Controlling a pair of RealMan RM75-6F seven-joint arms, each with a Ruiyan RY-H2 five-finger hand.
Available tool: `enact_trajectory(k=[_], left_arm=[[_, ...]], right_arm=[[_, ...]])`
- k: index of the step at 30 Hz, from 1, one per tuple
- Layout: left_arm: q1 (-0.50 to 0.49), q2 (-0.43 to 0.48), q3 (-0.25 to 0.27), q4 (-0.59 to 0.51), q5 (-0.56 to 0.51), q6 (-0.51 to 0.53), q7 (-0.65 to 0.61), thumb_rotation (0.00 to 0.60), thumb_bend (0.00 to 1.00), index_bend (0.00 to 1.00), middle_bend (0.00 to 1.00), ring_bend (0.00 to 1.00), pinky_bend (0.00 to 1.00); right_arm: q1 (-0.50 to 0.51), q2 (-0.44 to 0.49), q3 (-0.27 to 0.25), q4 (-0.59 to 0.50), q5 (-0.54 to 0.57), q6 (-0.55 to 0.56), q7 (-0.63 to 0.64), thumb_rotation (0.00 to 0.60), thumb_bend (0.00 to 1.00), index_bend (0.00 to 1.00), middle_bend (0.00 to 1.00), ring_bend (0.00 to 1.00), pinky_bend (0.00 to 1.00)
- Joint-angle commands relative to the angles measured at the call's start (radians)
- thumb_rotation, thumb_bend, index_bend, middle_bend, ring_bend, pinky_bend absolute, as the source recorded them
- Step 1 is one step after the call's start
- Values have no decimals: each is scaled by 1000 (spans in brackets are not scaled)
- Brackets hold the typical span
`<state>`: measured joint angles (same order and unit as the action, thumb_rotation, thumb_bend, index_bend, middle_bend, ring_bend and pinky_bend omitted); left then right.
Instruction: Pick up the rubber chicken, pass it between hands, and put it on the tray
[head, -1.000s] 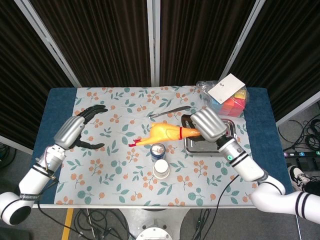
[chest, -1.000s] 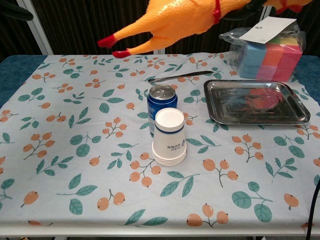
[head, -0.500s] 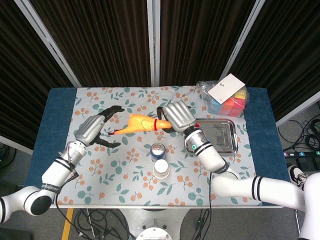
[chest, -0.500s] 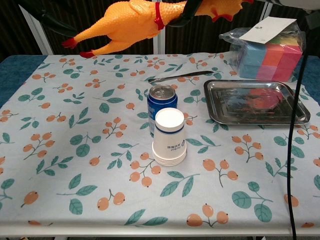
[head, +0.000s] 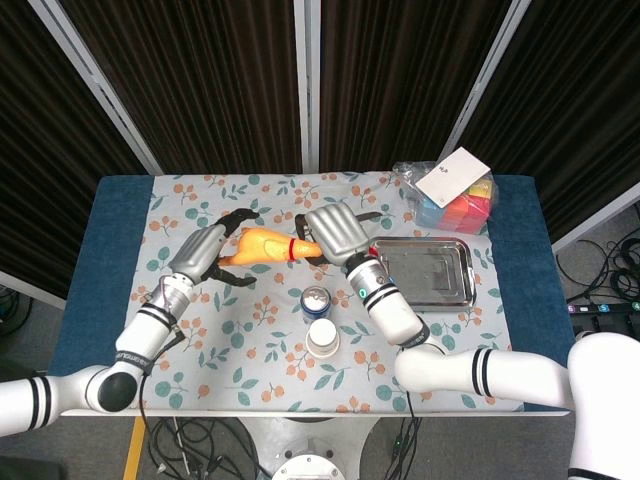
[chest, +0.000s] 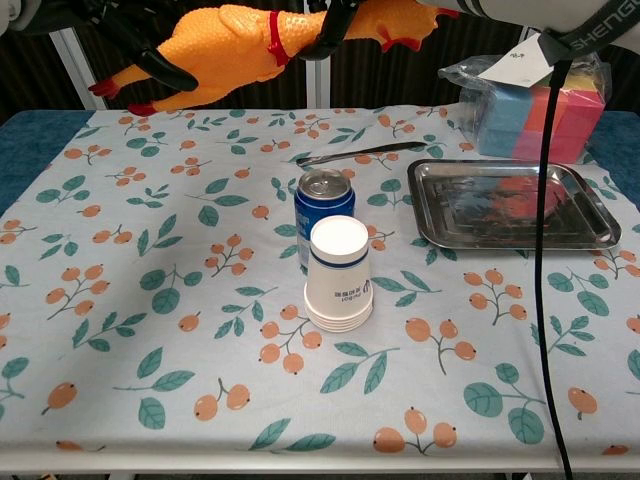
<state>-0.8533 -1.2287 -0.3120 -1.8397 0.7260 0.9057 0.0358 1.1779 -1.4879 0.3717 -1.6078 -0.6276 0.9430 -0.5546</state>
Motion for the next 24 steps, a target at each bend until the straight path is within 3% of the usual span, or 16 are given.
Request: enact_trajectory(k=[1, 9, 14, 17, 24], left_arm=[[-19, -23, -1, 22, -37, 9, 22, 600, 96, 198, 171, 136, 216], [-34, -47, -7, 42, -85, 15, 33, 600, 106, 276, 213, 160, 226], [-41, -69, -8, 57, -109, 47, 55, 600, 193, 400, 335, 275, 295], [-40, -87, 0, 69, -104, 79, 76, 600, 261, 475, 441, 387, 370], [-14, -134, -11, 113, -67, 113, 34, 600, 461, 701, 718, 660, 732]], right_arm=[[2, -1, 0, -3, 5, 0, 12, 600, 285, 950, 744, 723, 1000], [11, -6, -6, 0, 10, -5, 31, 600, 285, 950, 744, 724, 1000], [12, -10, -10, -6, 8, -8, 50, 600, 285, 950, 745, 725, 1000], [12, -6, -12, -10, 7, -11, 57, 600, 285, 950, 745, 727, 1000], [8, 8, -17, -27, 11, -20, 78, 600, 283, 950, 745, 728, 1000]])
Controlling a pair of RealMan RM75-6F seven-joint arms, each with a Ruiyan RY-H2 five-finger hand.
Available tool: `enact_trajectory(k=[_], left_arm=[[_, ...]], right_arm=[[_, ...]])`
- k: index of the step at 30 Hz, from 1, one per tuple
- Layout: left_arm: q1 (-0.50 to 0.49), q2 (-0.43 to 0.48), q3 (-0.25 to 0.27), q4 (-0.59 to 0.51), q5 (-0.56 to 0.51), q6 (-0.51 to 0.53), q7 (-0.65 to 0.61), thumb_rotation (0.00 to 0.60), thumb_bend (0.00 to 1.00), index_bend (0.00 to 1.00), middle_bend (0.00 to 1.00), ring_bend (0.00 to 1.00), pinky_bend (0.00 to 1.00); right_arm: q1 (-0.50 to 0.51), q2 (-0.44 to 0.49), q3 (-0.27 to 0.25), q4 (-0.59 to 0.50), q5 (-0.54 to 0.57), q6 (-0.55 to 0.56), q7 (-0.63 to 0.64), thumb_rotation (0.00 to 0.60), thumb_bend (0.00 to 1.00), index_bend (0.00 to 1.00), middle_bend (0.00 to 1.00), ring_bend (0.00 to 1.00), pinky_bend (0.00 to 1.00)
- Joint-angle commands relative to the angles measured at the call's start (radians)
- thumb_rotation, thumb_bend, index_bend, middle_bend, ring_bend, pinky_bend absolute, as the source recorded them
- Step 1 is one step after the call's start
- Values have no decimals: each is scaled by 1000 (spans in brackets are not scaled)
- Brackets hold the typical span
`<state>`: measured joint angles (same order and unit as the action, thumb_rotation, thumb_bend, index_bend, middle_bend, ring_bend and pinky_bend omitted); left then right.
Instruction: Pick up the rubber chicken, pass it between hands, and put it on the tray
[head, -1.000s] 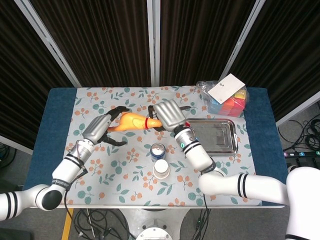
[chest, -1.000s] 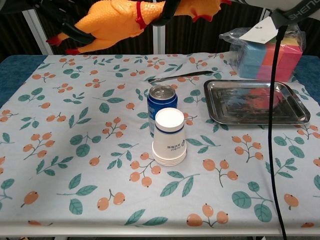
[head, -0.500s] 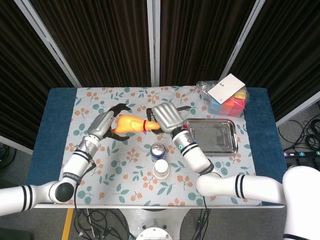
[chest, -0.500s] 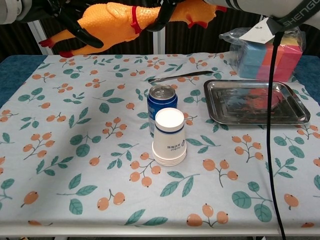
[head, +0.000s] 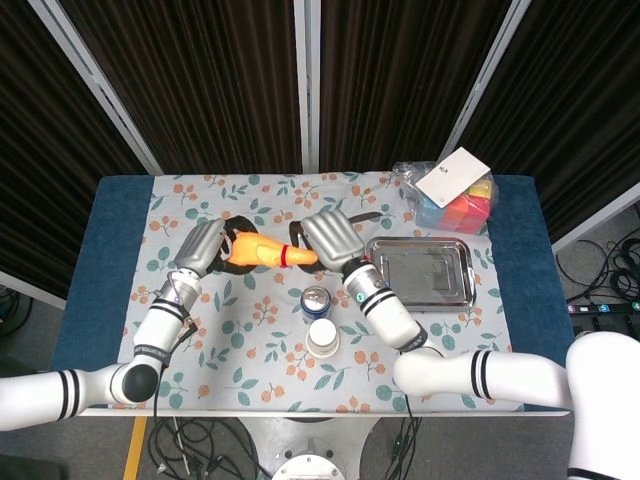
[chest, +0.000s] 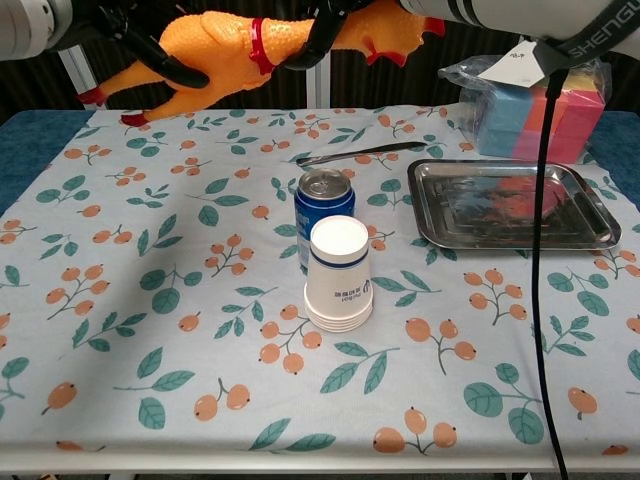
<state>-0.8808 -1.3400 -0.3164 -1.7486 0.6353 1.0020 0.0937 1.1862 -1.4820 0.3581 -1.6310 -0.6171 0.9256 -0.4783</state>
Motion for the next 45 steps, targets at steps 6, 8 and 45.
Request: enact_trajectory(k=[6, 8, 45], left_arm=[[20, -30, 3, 42, 41, 4, -11, 600, 641, 852, 879, 814, 870], [22, -28, 1, 41, 38, 0, -8, 600, 678, 882, 913, 838, 879], [61, -60, -27, 46, 142, -12, -64, 600, 267, 298, 246, 162, 366]], right_arm=[[0, 7, -8, -30, -19, -1, 15, 600, 281, 950, 745, 729, 1000], [0, 10, -9, -35, -23, 2, 17, 600, 280, 950, 745, 729, 1000], [9, 7, -11, 40, -3, -12, 54, 600, 279, 960, 752, 745, 1000]])
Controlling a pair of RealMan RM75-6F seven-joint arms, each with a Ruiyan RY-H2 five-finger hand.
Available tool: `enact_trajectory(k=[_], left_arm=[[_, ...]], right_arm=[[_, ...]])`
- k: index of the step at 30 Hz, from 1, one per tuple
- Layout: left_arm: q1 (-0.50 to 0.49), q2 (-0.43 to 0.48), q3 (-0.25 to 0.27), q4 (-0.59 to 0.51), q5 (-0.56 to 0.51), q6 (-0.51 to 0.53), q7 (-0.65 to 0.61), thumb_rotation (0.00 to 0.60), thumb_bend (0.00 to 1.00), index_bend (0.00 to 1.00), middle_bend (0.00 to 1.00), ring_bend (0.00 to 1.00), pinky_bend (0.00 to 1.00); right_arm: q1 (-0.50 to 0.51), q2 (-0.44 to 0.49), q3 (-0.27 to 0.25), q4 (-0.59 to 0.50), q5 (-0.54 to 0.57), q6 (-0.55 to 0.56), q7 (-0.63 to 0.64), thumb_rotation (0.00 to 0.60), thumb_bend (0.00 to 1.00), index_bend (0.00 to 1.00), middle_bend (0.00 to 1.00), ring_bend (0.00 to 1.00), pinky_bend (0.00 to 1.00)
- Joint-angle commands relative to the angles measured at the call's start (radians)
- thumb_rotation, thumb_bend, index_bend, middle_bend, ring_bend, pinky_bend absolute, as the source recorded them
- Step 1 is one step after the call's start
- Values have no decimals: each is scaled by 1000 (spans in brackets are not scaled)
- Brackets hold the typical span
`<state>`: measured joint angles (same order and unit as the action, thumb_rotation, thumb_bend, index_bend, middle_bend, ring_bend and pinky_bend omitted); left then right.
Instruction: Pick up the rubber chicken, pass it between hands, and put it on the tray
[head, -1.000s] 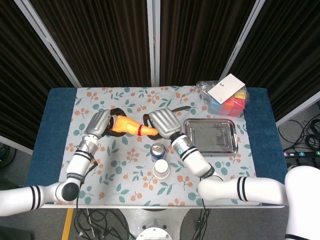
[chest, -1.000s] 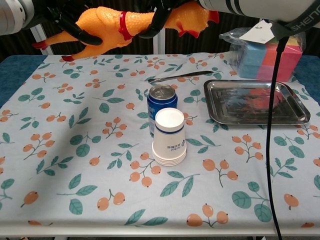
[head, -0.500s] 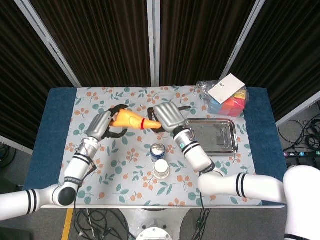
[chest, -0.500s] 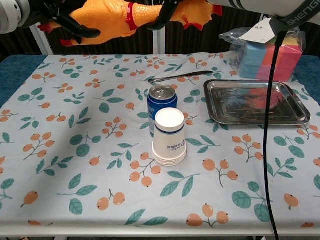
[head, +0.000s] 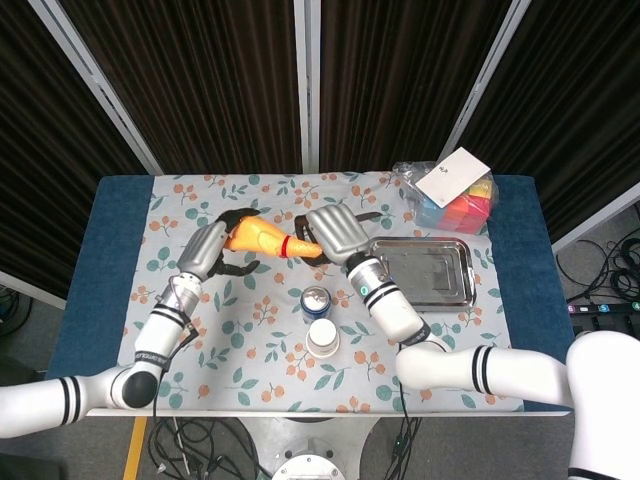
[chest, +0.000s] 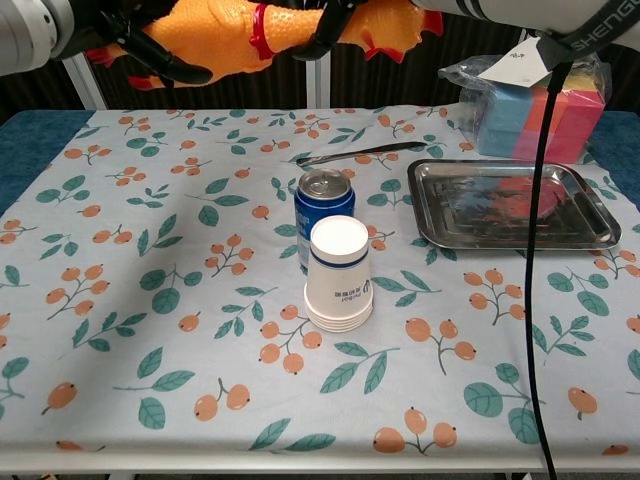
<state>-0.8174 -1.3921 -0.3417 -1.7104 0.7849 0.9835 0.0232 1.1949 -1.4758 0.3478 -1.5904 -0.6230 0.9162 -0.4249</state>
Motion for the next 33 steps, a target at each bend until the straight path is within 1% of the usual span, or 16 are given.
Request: enact_trajectory(k=[1, 5, 6, 7, 10, 11, 12, 15, 17, 19, 22, 29, 30, 31, 32, 33], left_arm=[[-3, -13, -3, 11, -9, 12, 9, 600, 270, 321, 272, 179, 368], [-2, -29, -6, 23, -10, 29, 16, 600, 292, 445, 406, 292, 406], [0, -32, -7, 25, -7, 33, 15, 600, 317, 490, 460, 344, 428], [2, -34, -8, 26, -3, 36, 12, 600, 339, 515, 490, 373, 442], [8, -49, -9, 41, 20, 53, 3, 600, 470, 634, 628, 510, 531], [9, -54, -8, 48, 26, 58, 5, 600, 497, 661, 662, 544, 552], [9, -59, -7, 54, 30, 63, 9, 600, 543, 710, 721, 606, 594], [10, -74, -3, 71, 41, 72, 18, 600, 664, 812, 829, 726, 677], [12, -80, -1, 79, 47, 73, 20, 600, 740, 854, 874, 775, 713], [13, -80, 2, 82, 47, 69, 27, 600, 789, 882, 907, 810, 736], [15, -79, 0, 80, 41, 65, 32, 600, 818, 909, 941, 842, 748], [20, -67, -5, 60, 28, 54, 44, 600, 817, 929, 965, 865, 756], [23, -65, -4, 53, 31, 53, 40, 600, 807, 909, 953, 855, 756], [27, -58, 0, 40, 37, 47, 36, 600, 785, 864, 928, 833, 753], [29, -50, 5, 29, 43, 36, 34, 600, 741, 778, 874, 785, 741], [31, -39, 9, 17, 49, 22, 31, 600, 668, 628, 770, 691, 703]], right_arm=[[0, 2, -1, -1, 5, -4, 2, 600, 279, 959, 752, 745, 1000], [0, 1, -4, 1, 9, -8, 5, 600, 279, 959, 752, 745, 1000], [0, 0, -5, 1, 9, -8, 4, 600, 280, 959, 752, 745, 1000], [1, 0, -6, 2, 10, -8, 3, 600, 279, 959, 752, 745, 1000], [2, -1, -9, 3, 13, -7, 1, 600, 279, 959, 752, 744, 1000], [2, -2, -9, 2, 14, -6, 2, 600, 279, 959, 752, 744, 1000], [1, -2, -9, 2, 14, -7, 4, 600, 279, 959, 752, 745, 1000], [-2, 1, -6, -10, 17, -17, 18, 600, 279, 960, 752, 748, 1000], [-3, 6, -9, -15, 15, -17, 17, 600, 279, 960, 752, 749, 1000], [-4, 8, -11, -21, 13, -14, 16, 600, 280, 960, 753, 749, 1000], [-7, 12, -12, -30, 10, -9, 19, 600, 279, 960, 753, 750, 1000], [-10, 15, -16, -33, 7, 0, 18, 600, 279, 961, 753, 751, 1000], [-10, 14, -14, -30, 6, 1, 19, 600, 279, 961, 753, 751, 1000], [-9, 12, -12, -23, 7, 2, 21, 600, 279, 961, 753, 751, 1000], [-8, 9, -11, -17, 8, 2, 22, 600, 279, 961, 753, 751, 1000], [-6, 6, -9, -10, 10, 1, 24, 600, 279, 961, 753, 751, 1000]])
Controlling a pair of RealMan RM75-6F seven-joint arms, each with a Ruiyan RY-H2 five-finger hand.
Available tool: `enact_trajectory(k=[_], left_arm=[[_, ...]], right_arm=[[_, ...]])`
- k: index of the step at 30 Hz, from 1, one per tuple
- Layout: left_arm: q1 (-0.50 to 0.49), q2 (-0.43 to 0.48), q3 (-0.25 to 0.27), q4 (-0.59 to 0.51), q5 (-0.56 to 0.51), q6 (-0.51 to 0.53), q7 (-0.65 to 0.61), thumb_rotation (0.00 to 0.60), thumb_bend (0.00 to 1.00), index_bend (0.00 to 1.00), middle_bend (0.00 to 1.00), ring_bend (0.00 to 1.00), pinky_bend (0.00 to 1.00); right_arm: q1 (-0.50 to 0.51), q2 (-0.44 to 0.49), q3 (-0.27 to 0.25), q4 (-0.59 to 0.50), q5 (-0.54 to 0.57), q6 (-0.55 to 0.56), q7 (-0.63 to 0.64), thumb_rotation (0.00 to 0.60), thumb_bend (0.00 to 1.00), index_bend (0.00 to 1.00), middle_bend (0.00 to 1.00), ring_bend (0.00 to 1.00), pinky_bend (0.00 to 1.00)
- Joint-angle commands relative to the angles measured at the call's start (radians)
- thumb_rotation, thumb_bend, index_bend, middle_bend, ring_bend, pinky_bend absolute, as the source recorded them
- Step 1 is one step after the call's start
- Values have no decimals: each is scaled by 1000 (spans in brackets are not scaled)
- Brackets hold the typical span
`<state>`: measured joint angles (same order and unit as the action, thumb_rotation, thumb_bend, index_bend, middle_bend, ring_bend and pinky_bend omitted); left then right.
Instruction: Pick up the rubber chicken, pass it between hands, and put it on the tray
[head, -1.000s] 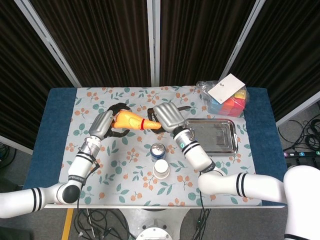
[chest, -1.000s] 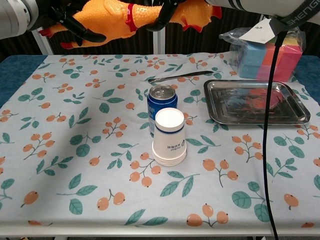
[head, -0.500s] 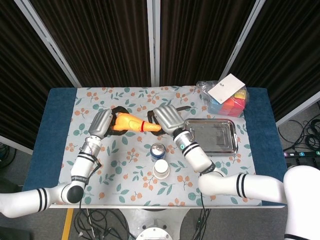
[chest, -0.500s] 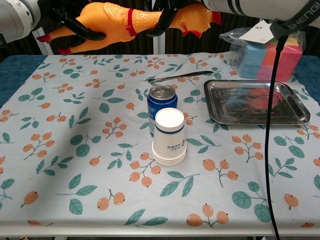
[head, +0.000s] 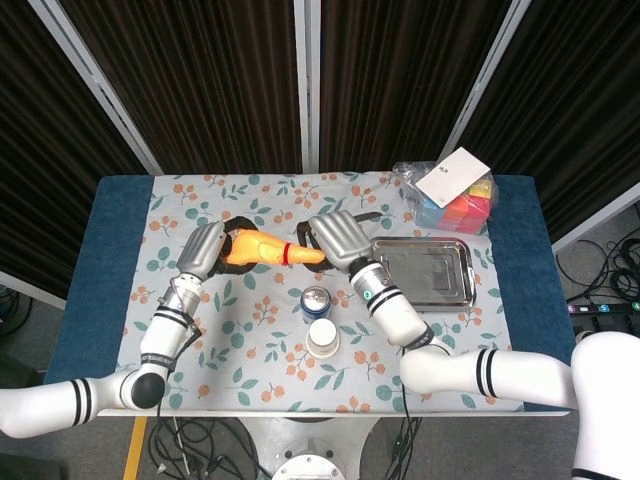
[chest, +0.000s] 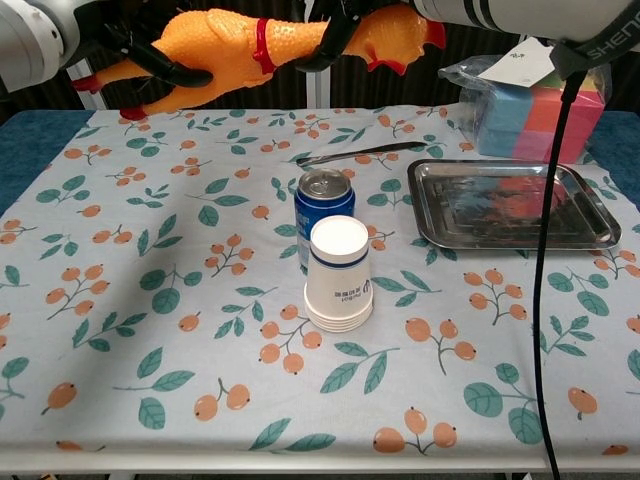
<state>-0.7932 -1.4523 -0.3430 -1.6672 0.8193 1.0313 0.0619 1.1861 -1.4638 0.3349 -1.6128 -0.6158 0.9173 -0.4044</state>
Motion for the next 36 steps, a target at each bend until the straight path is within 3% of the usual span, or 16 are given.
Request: enact_trajectory(k=[1, 3, 4, 6, 7, 10, 15, 20, 29, 32, 36], left_arm=[[8, 32, 12, -37, 22, -36, -12, 600, 603, 496, 662, 595, 657], [14, 46, 8, -56, 41, -48, -36, 584, 501, 275, 421, 387, 525], [17, 50, 6, -61, 49, -51, -49, 558, 476, 227, 331, 309, 469], [21, 61, 6, -70, 75, -67, -74, 534, 451, 203, 245, 218, 409], [22, 67, 7, -73, 88, -77, -85, 554, 435, 198, 210, 180, 384], [26, 80, 9, -76, 115, -100, -117, 599, 409, 194, 180, 147, 360], [26, 78, 16, -62, 129, -112, -134, 600, 394, 185, 176, 144, 350], [23, 75, 26, -55, 145, -121, -138, 600, 356, 164, 108, 100, 318], [17, 76, 26, -47, 140, -129, -143, 600, 307, 176, 122, 99, 312], [19, 68, 18, -44, 123, -115, -147, 600, 307, 283, 225, 153, 323], [22, 51, 11, -30, 106, -92, -147, 600, 325, 482, 457, 348, 410]], right_arm=[[4, -9, 5, 19, 6, -4, 5, 600, 279, 961, 753, 751, 1000], [9, -17, 6, 35, 12, -13, 8, 600, 279, 961, 753, 751, 1000], [10, -20, 6, 39, 14, -16, 8, 600, 279, 961, 753, 751, 1000], [12, -27, 6, 47, 13, -18, 11, 600, 279, 961, 753, 751, 1000], [11, -31, 7, 49, 11, -15, 15, 600, 279, 961, 754, 752, 1000], [8, -39, 11, 57, 5, -16, 29, 600, 280, 964, 755, 755, 1000], [6, -40, 15, 61, 0, -19, 38, 600, 280, 965, 756, 755, 1000], [11, -42, 17, 61, 11, -12, 25, 600, 280, 966, 756, 756, 1000], [18, -48, 14, 62, 29, -10, 8, 600, 280, 967, 757, 757, 1000], [18, -50, 13, 63, 30, -10, 6, 600, 281, 967, 757, 757, 1000], [18, -50, 14, 61, 29, -11, 7, 600, 280, 967, 757, 757, 1000]])
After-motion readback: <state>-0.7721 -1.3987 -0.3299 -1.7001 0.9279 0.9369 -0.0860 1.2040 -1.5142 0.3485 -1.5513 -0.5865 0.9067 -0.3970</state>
